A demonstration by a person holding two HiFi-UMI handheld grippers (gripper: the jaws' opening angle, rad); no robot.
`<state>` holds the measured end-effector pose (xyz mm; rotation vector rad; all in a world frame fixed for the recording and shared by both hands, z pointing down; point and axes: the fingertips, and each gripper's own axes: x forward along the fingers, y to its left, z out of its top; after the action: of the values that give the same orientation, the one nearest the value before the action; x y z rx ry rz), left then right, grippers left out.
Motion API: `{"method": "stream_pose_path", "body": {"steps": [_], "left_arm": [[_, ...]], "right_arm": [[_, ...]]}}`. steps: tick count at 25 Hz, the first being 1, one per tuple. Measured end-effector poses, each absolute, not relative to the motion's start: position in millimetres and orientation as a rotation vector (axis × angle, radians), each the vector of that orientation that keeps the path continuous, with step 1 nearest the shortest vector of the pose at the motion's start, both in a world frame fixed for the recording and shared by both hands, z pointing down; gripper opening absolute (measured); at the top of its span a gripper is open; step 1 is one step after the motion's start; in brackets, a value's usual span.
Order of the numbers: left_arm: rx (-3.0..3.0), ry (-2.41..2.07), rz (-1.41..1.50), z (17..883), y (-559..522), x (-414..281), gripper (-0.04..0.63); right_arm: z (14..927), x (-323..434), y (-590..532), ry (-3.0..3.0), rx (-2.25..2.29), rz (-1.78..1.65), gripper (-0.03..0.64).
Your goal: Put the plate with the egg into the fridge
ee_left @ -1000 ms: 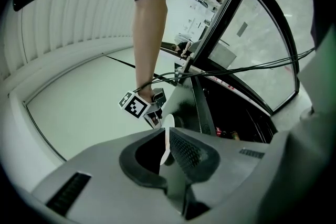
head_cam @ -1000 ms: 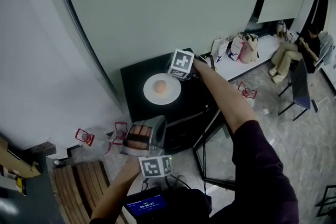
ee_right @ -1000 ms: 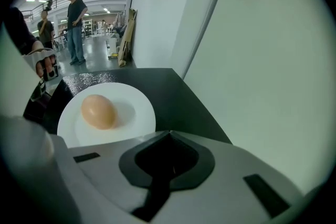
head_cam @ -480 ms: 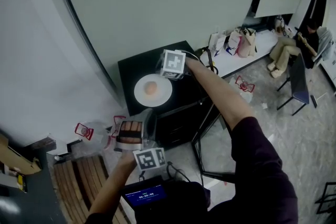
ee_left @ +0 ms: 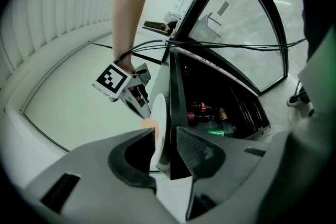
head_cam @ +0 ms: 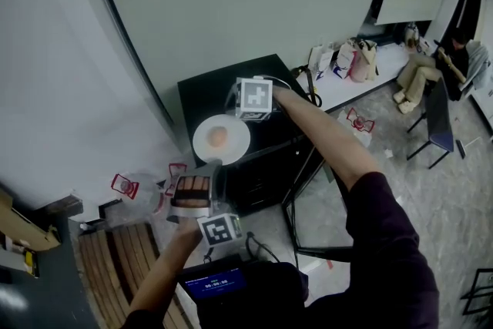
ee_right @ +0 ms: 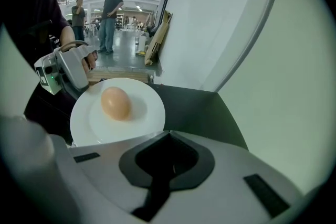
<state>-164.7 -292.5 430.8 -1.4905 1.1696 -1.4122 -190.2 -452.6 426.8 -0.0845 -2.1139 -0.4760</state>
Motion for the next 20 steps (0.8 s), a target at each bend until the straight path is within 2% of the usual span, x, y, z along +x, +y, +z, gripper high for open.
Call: {"method": "stream_pose_path", "body": {"steps": [7, 11, 20], "left_arm": [[-1.423, 1.196, -1.402, 427, -290, -168, 0.091], [-1.387, 1.187, -1.395, 425, -289, -165, 0.028], [-1.343, 1.132, -1.377, 423, -286, -169, 0.020]], "right_arm": [[425, -195, -426, -2.144, -0.162, -0.440, 0.006], [423, -190, -421, -2.137, -0.154, -0.438, 0.006], [410, -182, -422, -2.291, 0.053, -0.395, 0.006]]}}
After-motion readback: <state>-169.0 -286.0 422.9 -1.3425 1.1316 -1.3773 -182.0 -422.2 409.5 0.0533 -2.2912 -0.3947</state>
